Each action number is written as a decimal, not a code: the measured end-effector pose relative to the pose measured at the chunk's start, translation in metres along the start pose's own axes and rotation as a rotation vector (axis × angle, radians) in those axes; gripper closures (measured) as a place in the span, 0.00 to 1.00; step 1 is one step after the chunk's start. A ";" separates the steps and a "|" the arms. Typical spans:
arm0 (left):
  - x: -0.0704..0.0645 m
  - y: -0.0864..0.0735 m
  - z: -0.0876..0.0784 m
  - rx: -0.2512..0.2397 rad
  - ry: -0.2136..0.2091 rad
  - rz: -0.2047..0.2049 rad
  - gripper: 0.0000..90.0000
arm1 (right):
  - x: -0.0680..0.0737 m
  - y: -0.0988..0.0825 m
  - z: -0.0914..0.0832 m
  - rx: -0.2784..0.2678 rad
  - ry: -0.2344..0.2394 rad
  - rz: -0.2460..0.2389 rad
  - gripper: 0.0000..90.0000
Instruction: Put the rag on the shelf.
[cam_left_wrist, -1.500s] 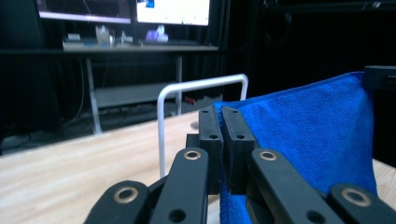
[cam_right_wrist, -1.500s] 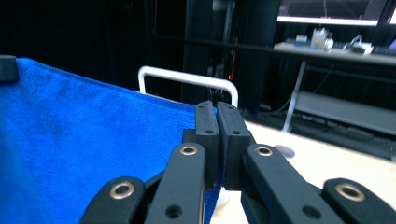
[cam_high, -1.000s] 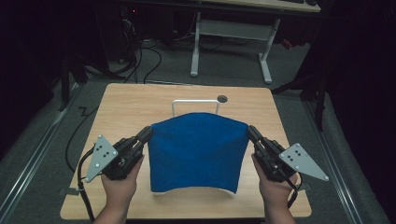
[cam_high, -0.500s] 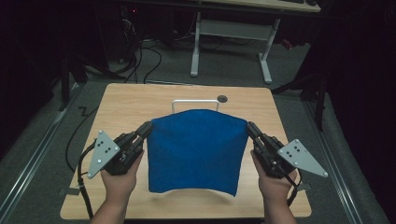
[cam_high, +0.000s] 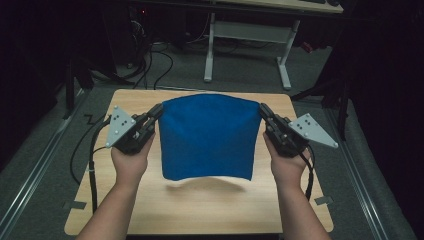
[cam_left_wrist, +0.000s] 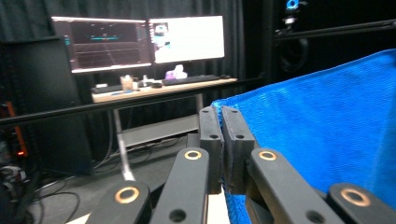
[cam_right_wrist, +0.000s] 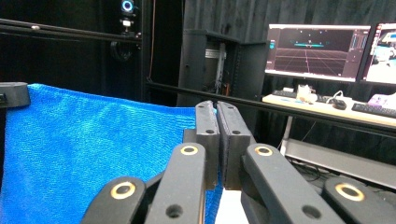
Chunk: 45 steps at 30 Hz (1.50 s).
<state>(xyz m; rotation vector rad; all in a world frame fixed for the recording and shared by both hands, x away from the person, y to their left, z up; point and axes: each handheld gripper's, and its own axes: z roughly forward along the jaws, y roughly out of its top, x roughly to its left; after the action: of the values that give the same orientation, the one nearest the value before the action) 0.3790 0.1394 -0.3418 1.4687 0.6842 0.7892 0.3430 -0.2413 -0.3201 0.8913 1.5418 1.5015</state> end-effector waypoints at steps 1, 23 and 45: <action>0.000 0.000 0.000 0.000 0.000 0.000 0.98 | 0.000 0.000 0.000 0.000 0.000 0.000 0.99; 0.063 0.022 0.087 0.120 0.118 0.018 0.98 | -0.041 0.015 0.088 0.073 -0.086 0.011 0.99; 0.083 -0.038 0.146 0.359 0.105 -0.044 0.98 | -0.073 -0.029 0.157 0.293 -0.151 -0.014 0.99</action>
<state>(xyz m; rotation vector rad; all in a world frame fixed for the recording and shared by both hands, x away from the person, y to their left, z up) 0.5476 0.1226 -0.3727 1.7356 0.9726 0.7388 0.5177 -0.2390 -0.3421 1.1310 1.6766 1.1857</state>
